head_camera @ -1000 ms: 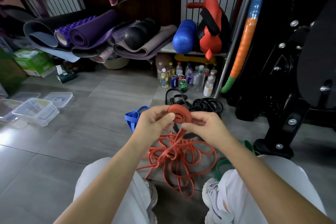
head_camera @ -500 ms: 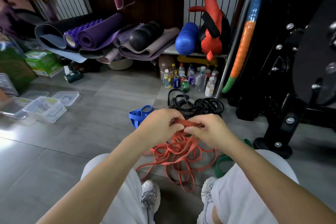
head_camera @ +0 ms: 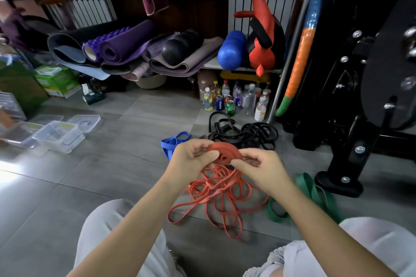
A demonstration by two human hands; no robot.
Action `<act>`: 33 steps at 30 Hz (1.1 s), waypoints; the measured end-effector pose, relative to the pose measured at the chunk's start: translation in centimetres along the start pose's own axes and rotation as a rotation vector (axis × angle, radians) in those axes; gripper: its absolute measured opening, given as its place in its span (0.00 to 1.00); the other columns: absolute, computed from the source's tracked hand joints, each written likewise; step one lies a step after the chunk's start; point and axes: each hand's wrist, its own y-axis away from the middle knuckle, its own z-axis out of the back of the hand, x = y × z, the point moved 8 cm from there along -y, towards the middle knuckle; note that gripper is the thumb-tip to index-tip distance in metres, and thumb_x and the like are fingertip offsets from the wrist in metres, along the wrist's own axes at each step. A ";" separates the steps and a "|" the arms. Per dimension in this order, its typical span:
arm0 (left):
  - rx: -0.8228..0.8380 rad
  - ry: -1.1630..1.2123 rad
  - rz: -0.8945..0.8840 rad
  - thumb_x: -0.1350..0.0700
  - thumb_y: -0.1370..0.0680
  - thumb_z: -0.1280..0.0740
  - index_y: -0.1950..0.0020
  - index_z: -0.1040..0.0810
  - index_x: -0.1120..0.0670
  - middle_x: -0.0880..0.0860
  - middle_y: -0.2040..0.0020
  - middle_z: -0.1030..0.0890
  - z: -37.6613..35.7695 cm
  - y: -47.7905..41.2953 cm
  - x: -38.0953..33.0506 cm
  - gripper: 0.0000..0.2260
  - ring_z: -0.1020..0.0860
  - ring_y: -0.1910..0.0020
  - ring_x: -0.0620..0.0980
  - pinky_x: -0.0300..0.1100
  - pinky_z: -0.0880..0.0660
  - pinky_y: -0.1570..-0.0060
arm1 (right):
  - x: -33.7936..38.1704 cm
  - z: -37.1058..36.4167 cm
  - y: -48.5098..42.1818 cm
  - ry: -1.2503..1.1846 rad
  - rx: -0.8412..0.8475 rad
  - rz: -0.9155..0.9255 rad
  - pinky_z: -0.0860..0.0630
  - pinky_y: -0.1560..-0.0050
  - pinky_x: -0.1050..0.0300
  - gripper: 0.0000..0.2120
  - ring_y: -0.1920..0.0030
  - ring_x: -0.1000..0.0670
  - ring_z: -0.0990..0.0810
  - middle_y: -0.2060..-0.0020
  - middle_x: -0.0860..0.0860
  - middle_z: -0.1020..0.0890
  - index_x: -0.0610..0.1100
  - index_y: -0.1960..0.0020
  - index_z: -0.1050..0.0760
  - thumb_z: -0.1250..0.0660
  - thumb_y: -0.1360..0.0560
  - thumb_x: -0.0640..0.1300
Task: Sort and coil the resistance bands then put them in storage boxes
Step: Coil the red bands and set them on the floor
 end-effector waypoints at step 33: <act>0.010 0.245 0.006 0.67 0.27 0.31 0.52 0.16 0.53 0.58 0.54 0.15 -0.3 1.6 0.6 0.11 0.17 0.55 0.58 0.50 0.19 0.55 | 0.3 -1.1 1.1 -0.185 0.034 -0.028 0.23 0.56 0.67 0.18 0.59 0.57 0.16 0.61 0.56 0.14 0.57 0.56 0.17 0.27 0.32 0.33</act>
